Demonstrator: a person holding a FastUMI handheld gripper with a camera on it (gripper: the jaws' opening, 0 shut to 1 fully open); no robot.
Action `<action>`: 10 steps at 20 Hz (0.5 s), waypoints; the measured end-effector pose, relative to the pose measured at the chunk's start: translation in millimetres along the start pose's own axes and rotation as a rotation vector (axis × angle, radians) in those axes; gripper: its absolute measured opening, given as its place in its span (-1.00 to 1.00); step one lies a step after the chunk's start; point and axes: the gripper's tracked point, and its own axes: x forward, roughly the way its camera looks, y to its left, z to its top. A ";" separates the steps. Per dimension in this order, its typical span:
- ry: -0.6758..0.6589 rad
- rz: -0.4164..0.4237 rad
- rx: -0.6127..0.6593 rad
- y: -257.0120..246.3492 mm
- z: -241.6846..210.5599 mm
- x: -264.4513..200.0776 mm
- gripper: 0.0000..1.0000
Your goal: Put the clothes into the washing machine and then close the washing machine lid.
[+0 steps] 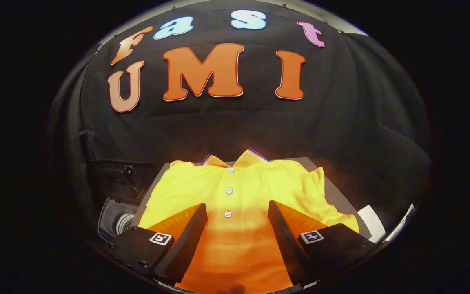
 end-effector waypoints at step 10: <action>0.048 0.050 0.029 2.1 -12.9 14.5 0.97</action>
